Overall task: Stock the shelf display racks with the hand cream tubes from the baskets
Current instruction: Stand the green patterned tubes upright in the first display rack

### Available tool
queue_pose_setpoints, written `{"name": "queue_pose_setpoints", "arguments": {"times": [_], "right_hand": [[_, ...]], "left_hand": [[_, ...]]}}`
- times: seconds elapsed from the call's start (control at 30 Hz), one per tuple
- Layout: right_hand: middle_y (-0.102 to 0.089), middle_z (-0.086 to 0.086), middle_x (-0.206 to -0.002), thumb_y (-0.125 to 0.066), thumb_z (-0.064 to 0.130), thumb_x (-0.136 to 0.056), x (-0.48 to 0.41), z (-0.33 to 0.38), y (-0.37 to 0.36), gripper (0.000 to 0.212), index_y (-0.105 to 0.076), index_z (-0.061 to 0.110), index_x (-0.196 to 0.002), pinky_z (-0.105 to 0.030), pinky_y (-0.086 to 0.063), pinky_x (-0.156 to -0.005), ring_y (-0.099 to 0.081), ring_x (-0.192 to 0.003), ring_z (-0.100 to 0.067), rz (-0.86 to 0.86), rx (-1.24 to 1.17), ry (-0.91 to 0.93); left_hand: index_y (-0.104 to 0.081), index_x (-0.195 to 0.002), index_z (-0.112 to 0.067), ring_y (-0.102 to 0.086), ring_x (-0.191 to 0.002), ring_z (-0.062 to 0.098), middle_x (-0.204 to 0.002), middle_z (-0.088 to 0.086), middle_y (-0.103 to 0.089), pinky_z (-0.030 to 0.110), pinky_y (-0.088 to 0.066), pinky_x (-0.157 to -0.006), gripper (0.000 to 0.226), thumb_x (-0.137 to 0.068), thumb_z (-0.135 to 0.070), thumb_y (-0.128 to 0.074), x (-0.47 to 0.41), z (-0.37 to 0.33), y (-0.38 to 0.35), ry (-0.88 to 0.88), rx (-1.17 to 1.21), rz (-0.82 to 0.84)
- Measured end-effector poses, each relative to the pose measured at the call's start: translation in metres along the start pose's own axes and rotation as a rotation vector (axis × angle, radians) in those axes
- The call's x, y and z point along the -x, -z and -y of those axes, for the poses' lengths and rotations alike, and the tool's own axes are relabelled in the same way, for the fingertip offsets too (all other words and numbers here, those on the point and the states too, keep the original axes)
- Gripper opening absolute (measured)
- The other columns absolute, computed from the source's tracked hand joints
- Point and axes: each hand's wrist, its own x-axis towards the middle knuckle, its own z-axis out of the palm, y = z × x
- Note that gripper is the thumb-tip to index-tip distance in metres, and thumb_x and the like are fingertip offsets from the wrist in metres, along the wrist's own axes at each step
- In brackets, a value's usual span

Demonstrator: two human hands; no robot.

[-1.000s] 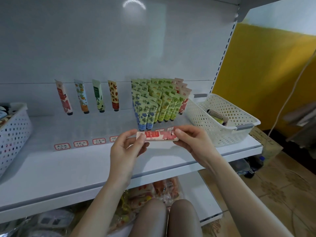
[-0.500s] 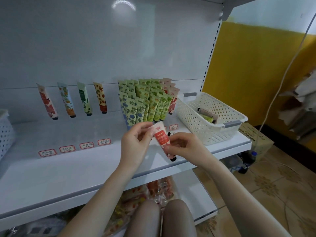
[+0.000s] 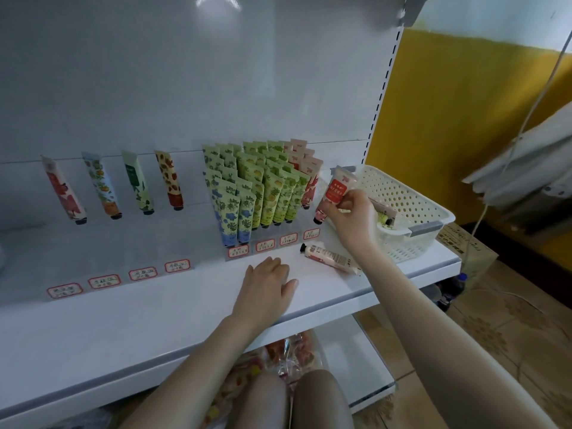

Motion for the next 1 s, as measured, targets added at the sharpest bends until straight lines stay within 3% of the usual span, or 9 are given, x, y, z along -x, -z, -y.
{"name": "queue_pose_setpoints", "arguments": {"times": [0.2, 0.37, 0.5, 0.63, 1.0], "right_hand": [[-0.060, -0.001, -0.093, -0.066, 0.021, -0.086, -0.025, -0.008, -0.021, 0.028, -0.056, 0.001, -0.103, -0.009, -0.030, -0.050, -0.052, -0.080, -0.013, 0.023, 0.047, -0.004], [-0.058, -0.002, -0.093, -0.065, 0.017, -0.087, -0.034, -0.010, -0.033, 0.026, -0.055, 0.001, -0.105, -0.024, -0.036, -0.064, -0.053, -0.084, -0.017, 0.069, 0.017, -0.002], [-0.055, -0.001, -0.091, -0.062, 0.014, -0.088, -0.036, -0.012, -0.042, 0.023, -0.054, 0.002, -0.105, -0.026, -0.036, -0.069, -0.053, -0.085, -0.018, 0.120, 0.023, -0.014], [-0.056, -0.003, -0.091, -0.060, 0.010, -0.088, -0.037, -0.012, -0.044, 0.019, -0.053, 0.001, -0.103, -0.027, -0.037, -0.070, -0.053, -0.086, -0.019, 0.161, 0.046, 0.010], [-0.059, -0.008, -0.096, -0.057, 0.006, -0.089, -0.038, -0.010, -0.044, 0.018, -0.053, -0.002, -0.105, -0.025, -0.038, -0.071, -0.051, -0.085, -0.016, 0.204, 0.082, 0.070]], "left_hand": [[-0.058, -0.091, -0.007, -0.048, -0.094, 0.023, -0.091, 0.003, -0.053, 0.035, -0.034, -0.078, 0.029, -0.093, -0.032, -0.043, -0.001, 0.002, -0.005, -0.017, 0.044, -0.076], [-0.064, -0.085, -0.007, -0.056, -0.087, 0.025, -0.087, 0.006, -0.062, 0.039, -0.045, -0.078, 0.052, -0.081, -0.044, -0.028, 0.000, 0.003, -0.008, -0.006, 0.084, -0.122], [-0.066, -0.074, -0.013, -0.063, -0.075, 0.020, -0.078, 0.001, -0.065, 0.035, -0.052, -0.066, 0.039, -0.079, -0.039, -0.038, 0.000, 0.002, -0.005, 0.023, 0.029, -0.088], [-0.064, -0.090, -0.008, -0.055, -0.091, 0.024, -0.092, 0.005, -0.061, 0.037, -0.041, -0.081, 0.055, -0.081, -0.045, -0.025, -0.002, 0.003, -0.007, 0.000, 0.081, -0.095], [-0.063, -0.090, -0.009, -0.053, -0.091, 0.023, -0.092, 0.003, -0.059, 0.036, -0.038, -0.081, 0.048, -0.085, -0.042, -0.029, -0.002, 0.005, -0.013, 0.006, 0.072, -0.124]]}}
